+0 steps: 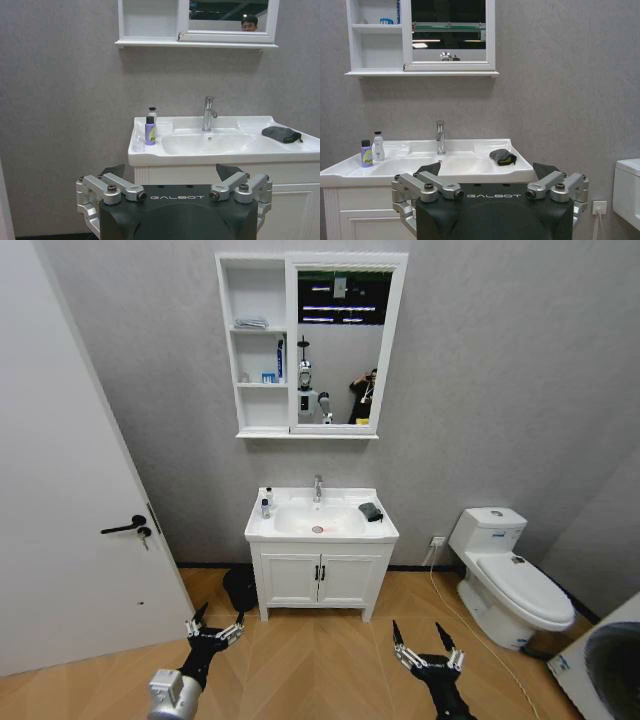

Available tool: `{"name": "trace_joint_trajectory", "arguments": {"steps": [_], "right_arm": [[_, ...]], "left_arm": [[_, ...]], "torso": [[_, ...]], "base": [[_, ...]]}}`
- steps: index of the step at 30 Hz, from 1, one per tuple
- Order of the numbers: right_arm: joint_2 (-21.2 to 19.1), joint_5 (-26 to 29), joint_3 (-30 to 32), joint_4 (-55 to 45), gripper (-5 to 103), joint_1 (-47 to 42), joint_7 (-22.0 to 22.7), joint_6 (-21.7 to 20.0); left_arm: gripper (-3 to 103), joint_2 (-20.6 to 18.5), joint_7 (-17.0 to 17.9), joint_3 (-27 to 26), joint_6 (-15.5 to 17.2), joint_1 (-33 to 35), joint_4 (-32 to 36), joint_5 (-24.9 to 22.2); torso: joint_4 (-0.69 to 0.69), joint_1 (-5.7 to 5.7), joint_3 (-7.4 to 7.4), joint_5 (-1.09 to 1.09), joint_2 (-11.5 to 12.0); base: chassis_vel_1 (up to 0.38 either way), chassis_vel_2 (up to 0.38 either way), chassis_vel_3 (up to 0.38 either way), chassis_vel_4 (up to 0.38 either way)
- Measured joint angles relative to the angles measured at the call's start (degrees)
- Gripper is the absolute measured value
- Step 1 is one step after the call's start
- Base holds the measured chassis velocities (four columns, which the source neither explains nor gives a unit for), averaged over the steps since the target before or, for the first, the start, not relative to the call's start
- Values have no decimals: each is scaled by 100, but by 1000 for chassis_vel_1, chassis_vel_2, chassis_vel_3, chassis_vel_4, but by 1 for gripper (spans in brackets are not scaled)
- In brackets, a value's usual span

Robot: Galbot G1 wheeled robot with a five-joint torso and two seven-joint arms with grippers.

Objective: Move facial cleanser and shampoo from washbasin to cabinet, then wipe washbasin with towel.

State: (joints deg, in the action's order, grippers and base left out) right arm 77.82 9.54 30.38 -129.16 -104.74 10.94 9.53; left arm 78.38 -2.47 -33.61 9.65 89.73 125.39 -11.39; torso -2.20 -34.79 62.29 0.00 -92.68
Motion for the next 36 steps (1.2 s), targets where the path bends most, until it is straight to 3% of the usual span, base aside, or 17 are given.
{"name": "trace_joint_trajectory", "arguments": {"steps": [29,36], "right_arm": [[-32,-8,-7,97,100,91,61,-46],[-34,-4,6,106,100,98,64,-41]], "left_arm": [[102,53,4,208,27,-112,-196,117],[99,82,2,263,27,-111,-230,156]], "torso": [[1,4,-1,1,-1],[1,3,0,-2,-1]], "base": [[-271,270,277,-266],[-272,273,273,-275]]}}
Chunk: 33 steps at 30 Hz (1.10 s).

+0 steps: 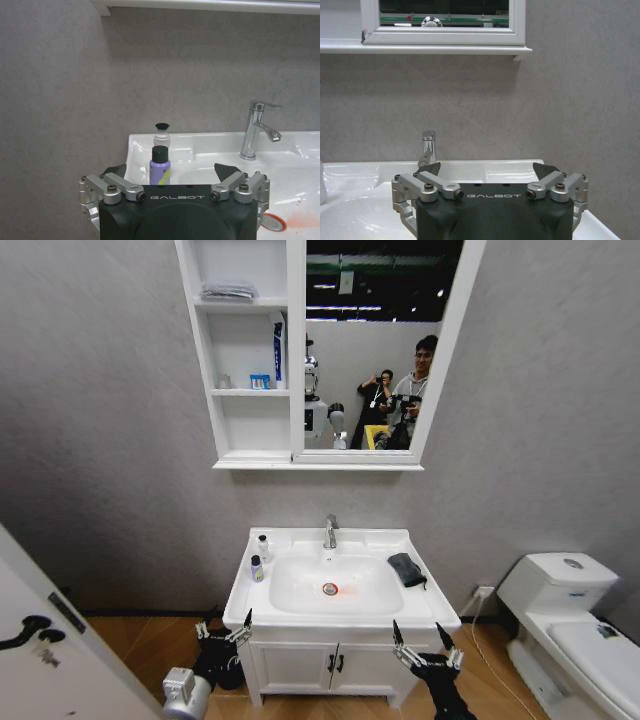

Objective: Move facial cleanser and shampoo from washbasin to cabinet, then wipe washbasin with towel.

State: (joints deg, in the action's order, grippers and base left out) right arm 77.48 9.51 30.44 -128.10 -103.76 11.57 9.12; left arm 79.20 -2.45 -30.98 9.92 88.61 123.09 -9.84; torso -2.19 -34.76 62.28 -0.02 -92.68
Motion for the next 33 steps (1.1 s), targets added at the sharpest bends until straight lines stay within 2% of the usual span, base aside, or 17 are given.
{"name": "trace_joint_trajectory", "arguments": {"steps": [6,7,10,17,23,29,33], "right_arm": [[12,-64,-85,41,100,-1,122,61],[13,-103,-120,47,100,-9,147,59],[5,-181,-176,66,100,-12,165,52],[-55,-245,-318,142,100,65,170,33],[-76,-240,-259,172,100,46,163,101],[-113,-243,-236,171,100,-26,160,123],[-129,-269,-236,146,100,-35,156,122]], "left_arm": [[99,-62,-1,247,-13,-9,-192,61],[96,-87,6,308,-27,-33,-266,93],[100,-94,12,392,-37,-79,-366,117],[99,-101,32,391,37,-251,-670,-100],[98,-232,39,335,75,-647,-1125,-300],[99,-335,8,331,71,-986,-1483,-321],[99,-301,-9,412,27,-1425,-1970,-289]], "torso": [[0,-3,1,2,1],[0,-5,1,3,1],[0,-6,1,1,2],[-2,2,-1,1,0],[-1,5,-1,2,-2],[-1,0,0,2,0],[-1,-1,0,2,0]], "base": [[-276,258,256,-251],[-203,214,191,-136],[-181,136,161,-101],[-30,34,-33,-11],[42,-19,-29,32],[0,0,0,0],[0,0,0,0]]}}
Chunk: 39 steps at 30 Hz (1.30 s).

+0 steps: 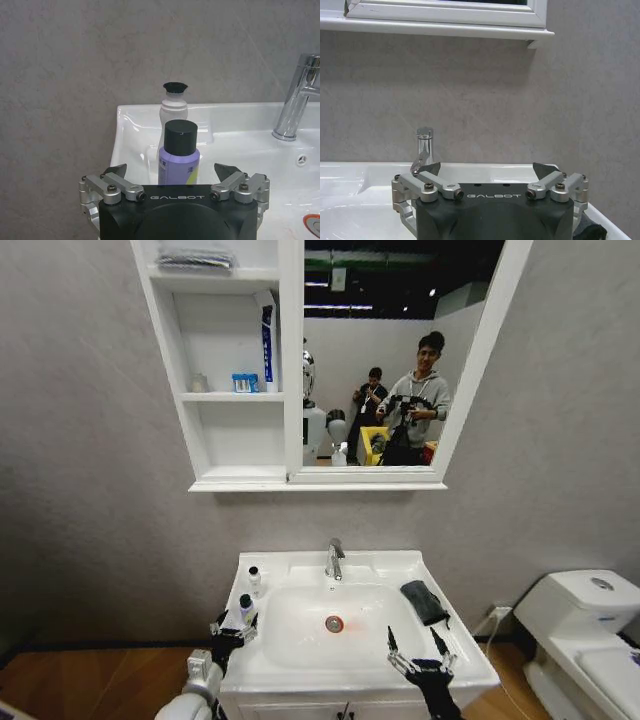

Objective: Move facial cleanser and shampoo from washbasin to cabinet, then wipe washbasin with towel.

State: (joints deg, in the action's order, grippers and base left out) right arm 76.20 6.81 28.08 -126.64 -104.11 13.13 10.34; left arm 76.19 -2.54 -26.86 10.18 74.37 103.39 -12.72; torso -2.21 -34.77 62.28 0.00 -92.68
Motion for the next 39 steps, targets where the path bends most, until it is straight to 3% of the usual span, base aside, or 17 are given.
{"name": "trace_joint_trajectory", "arguments": {"steps": [6,18,21,29,34,35,36,38,39], "right_arm": [[-5,-3,7,30,100,11,-1,-13],[3,8,-13,173,100,166,17,-31],[10,19,-11,193,100,180,23,-27],[23,28,-2,208,100,178,26,13],[17,33,-6,243,100,194,26,23],[17,31,-23,256,100,212,26,23],[17,31,-23,256,100,212,26,23],[22,18,-55,274,100,236,25,23],[22,18,-55,274,100,236,25,23]], "left_arm": [[94,2,-10,-3,-26,-262,-294,8],[46,-3,-101,-19,-37,-193,-211,-18],[42,-19,-126,-28,-49,-137,-147,-7],[42,-129,-159,-108,-54,25,261,-18],[42,-646,-71,-165,171,41,1109,-350],[42,-967,20,-204,375,-39,1483,-674],[42,-967,20,-204,375,-39,1483,-674],[42,-1575,308,-361,904,-368,2146,-1546],[42,-1575,308,-361,904,-368,2146,-1546]], "torso": [[0,0,0,0,0],[0,0,0,0,0],[1,0,0,0,0],[1,0,0,0,0],[1,1,0,0,0],[1,2,0,0,0],[1,2,0,0,0],[1,1,0,0,0],[1,1,0,0,0]], "base": [[0,0,0,0],[0,0,0,0],[0,0,0,0],[0,0,0,0],[0,0,0,0],[0,0,0,0],[0,0,0,0],[0,0,0,0],[0,0,0,0]]}}
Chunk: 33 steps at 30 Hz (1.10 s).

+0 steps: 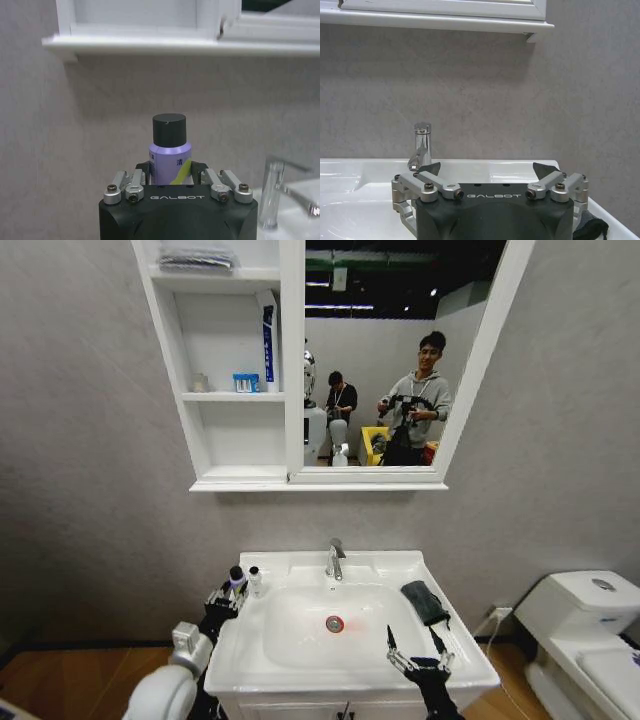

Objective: Move facial cleanser and shampoo from washbasin to cabinet, then wipe washbasin with towel.

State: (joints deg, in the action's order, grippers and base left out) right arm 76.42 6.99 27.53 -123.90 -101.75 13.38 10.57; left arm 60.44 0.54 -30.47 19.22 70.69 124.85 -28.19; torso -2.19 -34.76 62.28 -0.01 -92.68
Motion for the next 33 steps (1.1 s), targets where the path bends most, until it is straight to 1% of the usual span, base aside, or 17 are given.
{"name": "trace_joint_trajectory", "arguments": {"steps": [2,3,4,5,7,8,11,12,14,16,17,21,22,24,25,27,33], "right_arm": [[5,-14,-16,13,100,4,-2,0],[14,-24,-22,22,100,7,-3,0],[14,-24,-22,22,100,7,-3,0],[25,-37,-23,29,100,6,-3,0],[41,-53,-24,34,100,-9,-5,3],[41,-53,-24,34,100,-9,-5,3],[62,-82,-11,52,100,-74,-8,52],[62,-82,-11,52,100,-74,-8,52],[69,-96,-2,85,100,-97,-11,80],[77,-115,-5,116,100,-97,-13,87],[77,-115,-5,116,100,-97,-13,87],[109,-155,-48,158,100,-49,-15,85],[109,-155,-48,158,100,-49,-15,85],[116,-168,-63,180,100,-34,-15,79],[116,-168,-63,180,100,-34,-15,79],[114,-169,-63,197,100,-31,-15,75],[73,-131,-28,228,100,-25,-15,73]], "left_arm": [[42,-572,346,-121,538,-389,408,-963],[42,-986,648,-178,885,-708,596,-1640],[42,-986,648,-178,885,-708,596,-1640],[42,-1441,1022,-203,1226,-1107,704,-2384],[42,-1993,1422,-148,1497,-1787,677,-3256],[42,-1993,1422,-148,1497,-1787,677,-3256],[42,-2591,1634,128,1733,-3029,235,-3917],[42,-2591,1634,128,1733,-3029,235,-3917],[42,-2777,1739,377,1856,-3634,-21,-4283],[42,-2843,1808,684,1913,-4184,-268,-4461],[42,-2843,1808,684,1913,-4184,-268,-4461],[42,-2696,2040,1436,1989,-5258,-762,-4749],[42,-2696,2040,1436,1989,-5258,-762,-4749],[42,-2541,2076,1847,2004,-5709,-1041,-4724],[42,-2541,2076,1847,2004,-5709,-1041,-4724],[42,-2356,2086,2266,2017,-6164,-1407,-4514],[42,-1956,2095,2832,2027,-6874,-2147,-4176]], "torso": [[0,0,0,-1,0],[0,0,0,-1,0],[0,0,0,-1,0],[-1,0,0,2,0],[0,0,0,-1,0],[0,0,0,-1,0],[-1,-1,0,-1,0],[-1,-1,0,-1,0],[-1,-1,0,0,0],[0,0,1,-2,0],[0,0,1,-2,0],[-1,-1,0,0,0],[-1,-1,0,0,0],[-1,-1,0,0,0],[-1,-1,0,0,0],[-1,-1,0,1,0],[-2,-1,1,2,0]], "base": [[0,0,0,0],[0,0,0,0],[0,0,0,0],[0,0,0,0],[0,0,0,0],[0,0,0,0],[0,0,0,0],[0,0,0,0],[0,0,0,0],[0,0,0,0],[0,0,0,0],[0,0,0,0],[0,0,0,0],[0,0,0,0],[0,0,0,0],[0,0,0,0],[0,0,0,0]]}}
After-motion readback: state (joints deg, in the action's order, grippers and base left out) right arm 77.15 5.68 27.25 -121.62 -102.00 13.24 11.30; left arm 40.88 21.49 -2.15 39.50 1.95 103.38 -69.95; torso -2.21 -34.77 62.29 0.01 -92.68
